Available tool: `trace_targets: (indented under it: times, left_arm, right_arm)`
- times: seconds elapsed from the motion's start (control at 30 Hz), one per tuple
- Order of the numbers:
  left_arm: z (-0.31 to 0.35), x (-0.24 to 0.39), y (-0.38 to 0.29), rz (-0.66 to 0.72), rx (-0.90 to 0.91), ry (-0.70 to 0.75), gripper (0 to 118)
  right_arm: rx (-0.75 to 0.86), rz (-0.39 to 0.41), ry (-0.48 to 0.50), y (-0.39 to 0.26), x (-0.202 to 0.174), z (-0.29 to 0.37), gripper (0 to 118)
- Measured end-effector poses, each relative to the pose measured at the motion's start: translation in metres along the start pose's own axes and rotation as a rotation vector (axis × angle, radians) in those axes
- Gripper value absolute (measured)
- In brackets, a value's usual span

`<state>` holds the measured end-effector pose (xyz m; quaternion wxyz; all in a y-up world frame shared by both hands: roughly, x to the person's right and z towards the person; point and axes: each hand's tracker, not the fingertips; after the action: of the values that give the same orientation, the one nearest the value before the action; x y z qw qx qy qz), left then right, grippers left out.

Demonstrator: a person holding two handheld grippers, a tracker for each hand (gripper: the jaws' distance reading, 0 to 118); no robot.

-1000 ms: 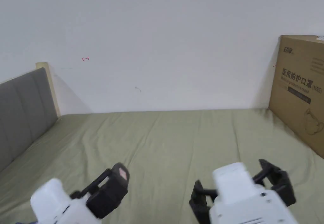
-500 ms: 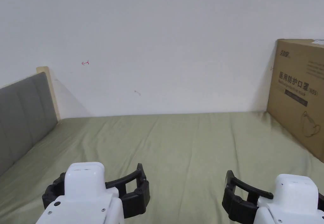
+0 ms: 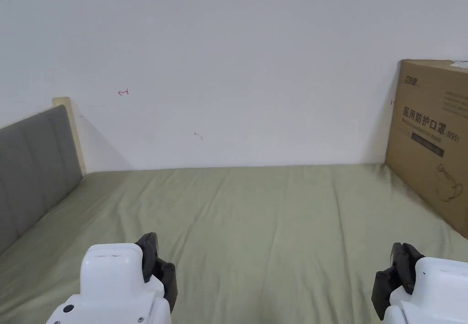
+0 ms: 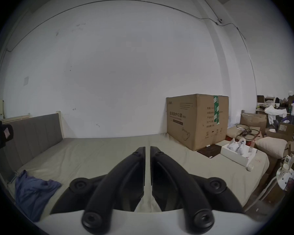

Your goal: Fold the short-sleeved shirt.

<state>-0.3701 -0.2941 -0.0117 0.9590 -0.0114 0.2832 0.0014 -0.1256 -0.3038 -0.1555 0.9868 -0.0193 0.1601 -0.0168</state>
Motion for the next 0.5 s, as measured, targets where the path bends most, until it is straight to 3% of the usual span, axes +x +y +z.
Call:
trace_targets:
  times: [0.07, 0.37, 0.5]
  left_arm:
    - [-0.004, 0.0, 0.0, 0.001, -0.023, 0.002, 0]
    - [-0.008, -0.004, 0.002, 0.032, -0.05, -0.016, 0]
    - [0.0, -0.023, 0.009, 0.077, -0.051, 0.023, 0]
  right_arm:
    - [0.0, 0.009, 0.022, 0.002, 0.001, -0.001, 1]
    - [0.002, 0.036, 0.067, 0.006, 0.0, -0.003, 0]
    - [0.003, 0.037, 0.183, 0.013, -0.019, -0.005, 0]
